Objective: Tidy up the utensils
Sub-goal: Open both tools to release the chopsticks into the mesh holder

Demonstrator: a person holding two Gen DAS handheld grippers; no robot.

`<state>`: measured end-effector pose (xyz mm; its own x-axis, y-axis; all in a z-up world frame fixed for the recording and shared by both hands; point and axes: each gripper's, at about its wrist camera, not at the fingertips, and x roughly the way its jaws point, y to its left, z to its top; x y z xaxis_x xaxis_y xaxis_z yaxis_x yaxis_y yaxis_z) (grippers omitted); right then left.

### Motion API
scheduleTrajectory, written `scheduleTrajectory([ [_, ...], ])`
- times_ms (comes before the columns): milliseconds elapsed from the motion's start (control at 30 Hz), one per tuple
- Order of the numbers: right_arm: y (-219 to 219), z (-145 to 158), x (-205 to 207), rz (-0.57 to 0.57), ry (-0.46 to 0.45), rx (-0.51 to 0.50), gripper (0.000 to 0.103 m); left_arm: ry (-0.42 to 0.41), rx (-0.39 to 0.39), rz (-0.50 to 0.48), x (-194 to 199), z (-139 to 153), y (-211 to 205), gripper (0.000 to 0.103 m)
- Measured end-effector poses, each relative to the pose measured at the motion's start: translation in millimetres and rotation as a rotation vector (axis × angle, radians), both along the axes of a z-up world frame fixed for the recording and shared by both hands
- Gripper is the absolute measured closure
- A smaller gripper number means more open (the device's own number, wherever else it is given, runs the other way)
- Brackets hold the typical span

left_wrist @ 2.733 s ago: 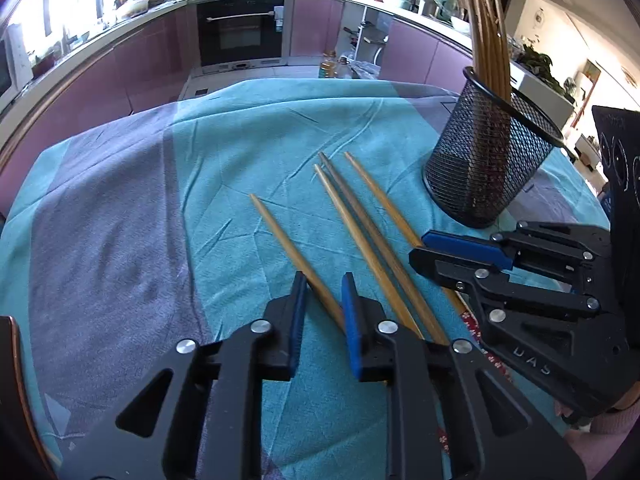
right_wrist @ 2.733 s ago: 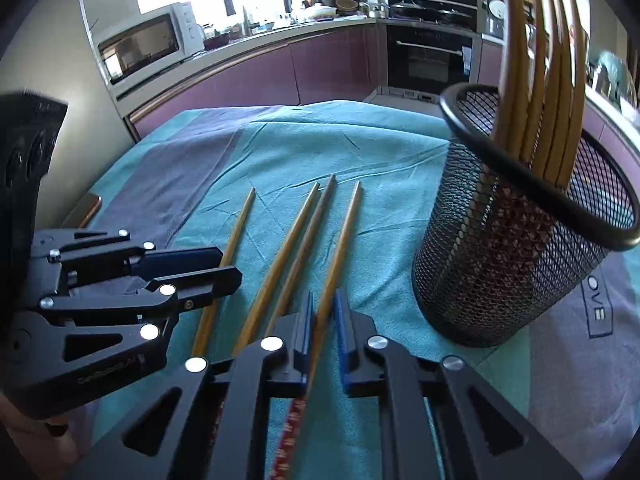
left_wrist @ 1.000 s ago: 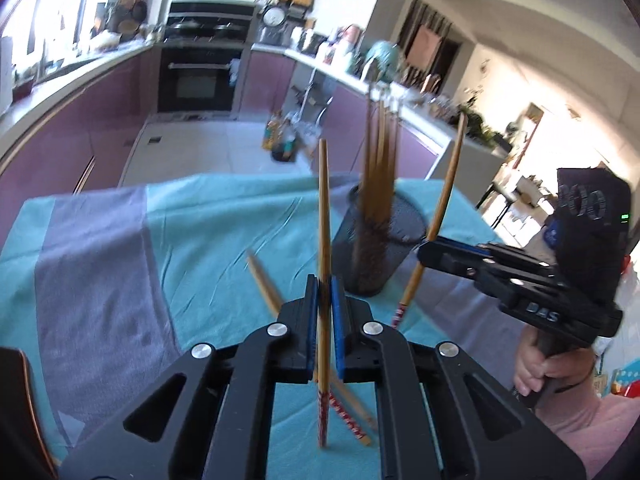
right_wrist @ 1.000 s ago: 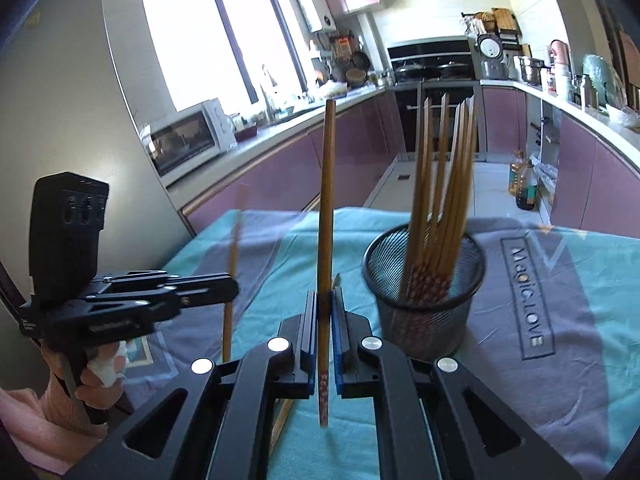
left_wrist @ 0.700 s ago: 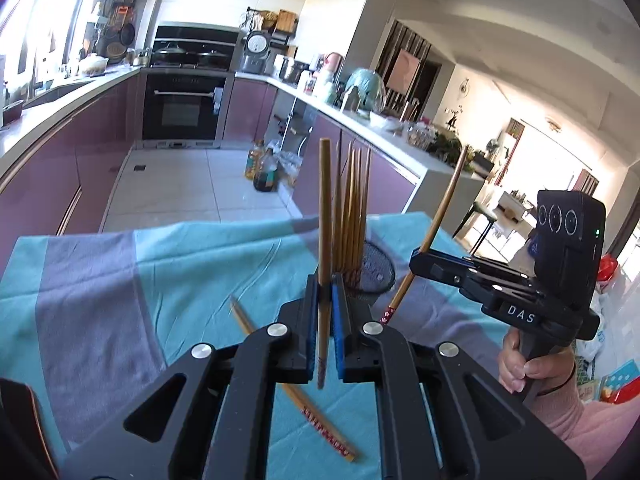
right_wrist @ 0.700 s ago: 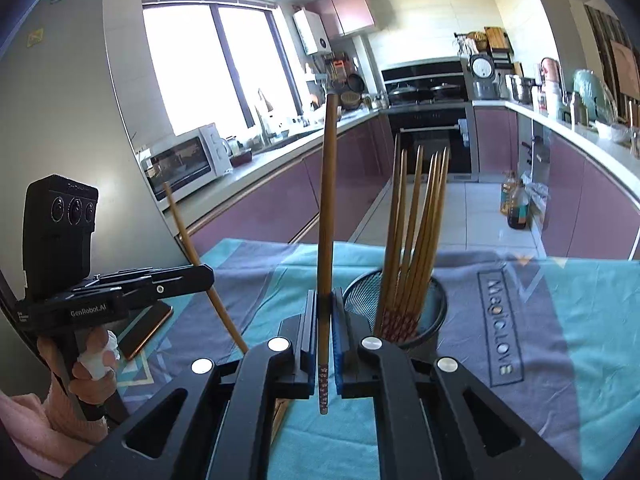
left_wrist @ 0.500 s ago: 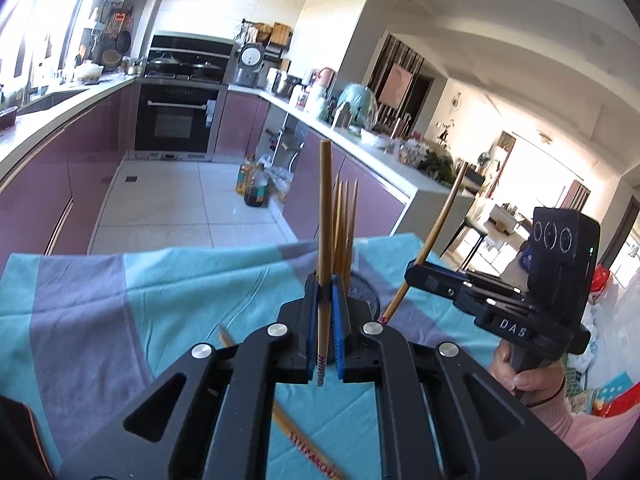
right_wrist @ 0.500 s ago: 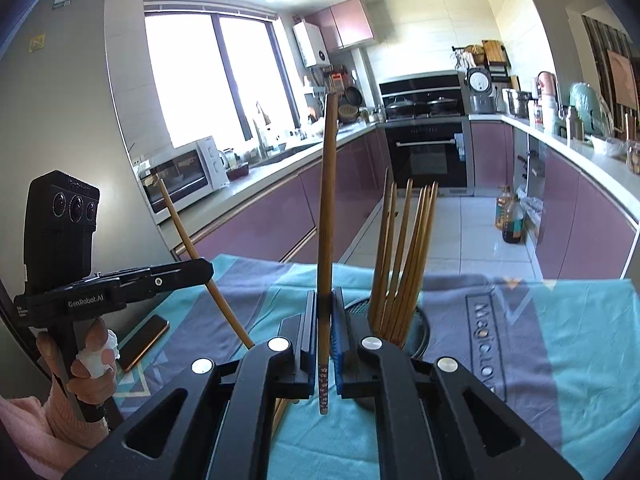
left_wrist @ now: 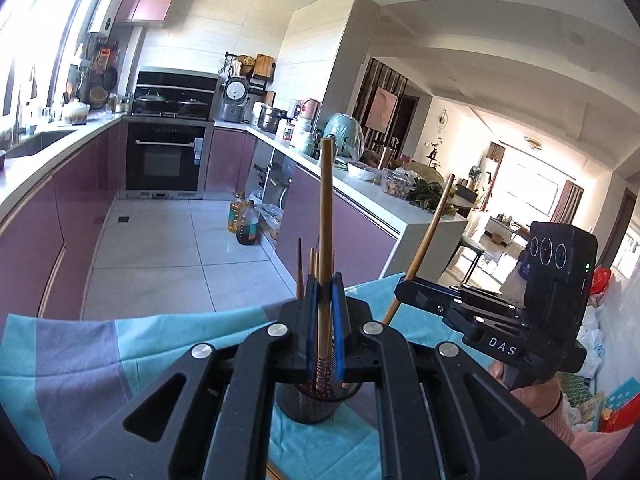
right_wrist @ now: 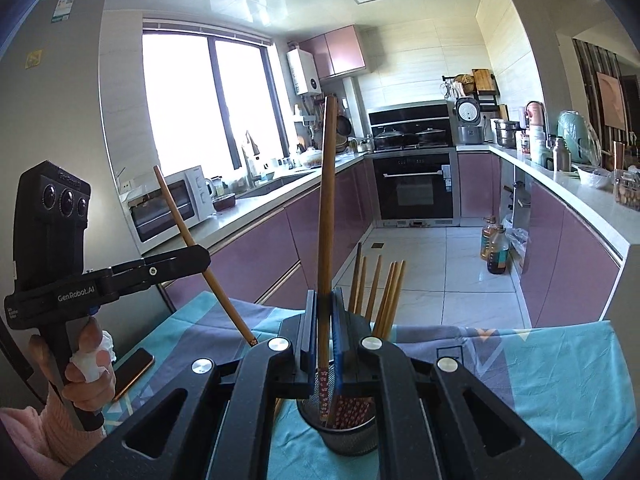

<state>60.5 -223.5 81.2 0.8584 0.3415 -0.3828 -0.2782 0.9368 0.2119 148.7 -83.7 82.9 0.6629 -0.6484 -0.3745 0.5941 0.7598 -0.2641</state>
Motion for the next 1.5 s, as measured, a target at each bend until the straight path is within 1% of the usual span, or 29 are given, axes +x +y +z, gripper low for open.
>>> scheduleTrajectory([
  [133,0.6,-7.5,12.8,-0.007,0.029,-0.001,0.097,0.009,0.044,-0.017,6.0,-3.1,-12.9,0.096],
  [300,7.3,-25.3,24.3,0.001,0.085,-0.018,0.097,0.050,0.124,-0.048,15.9,-20.7,-30.8,0.096],
  [567,15.0,-53.3,35.6,0.021,0.173,-0.034,0.097,0.114,0.227,-0.071,28.1,-46.2,-43.6,0.095],
  [733,17.7,-63.2,42.1,0.020,0.212,-0.040,0.097,0.157,0.246,-0.077,41.8,-57.3,-48.4,0.095],
  [967,13.9,-74.2,54.3,-0.001,0.254,-0.020,0.097,0.188,0.279,-0.059,61.3,-67.2,-59.5,0.094],
  [1167,13.5,-75.4,54.8,-0.008,0.258,-0.013,0.095,0.225,0.295,-0.066,74.5,-79.6,-69.5,0.094],
  [1267,13.9,-74.8,53.0,-0.007,0.255,-0.012,0.095,0.235,0.296,-0.059,75.4,-88.1,-69.0,0.094],
  [1333,14.1,-74.8,52.6,-0.006,0.255,-0.012,0.093,0.239,0.289,-0.051,75.2,-91.9,-67.4,0.093],
  [1400,14.2,-74.5,49.5,-0.003,0.252,-0.012,0.091,0.230,0.279,-0.030,71.3,-94.5,-62.3,0.090],
  [1467,14.6,-73.7,44.8,0.002,0.244,-0.009,0.086,0.217,0.263,-0.011,66.1,-93.8,-57.6,0.079],
  [1500,15.4,-72.8,41.8,0.007,0.239,-0.007,0.081,0.207,0.254,0.005,62.8,-93.4,-53.3,0.077],
])
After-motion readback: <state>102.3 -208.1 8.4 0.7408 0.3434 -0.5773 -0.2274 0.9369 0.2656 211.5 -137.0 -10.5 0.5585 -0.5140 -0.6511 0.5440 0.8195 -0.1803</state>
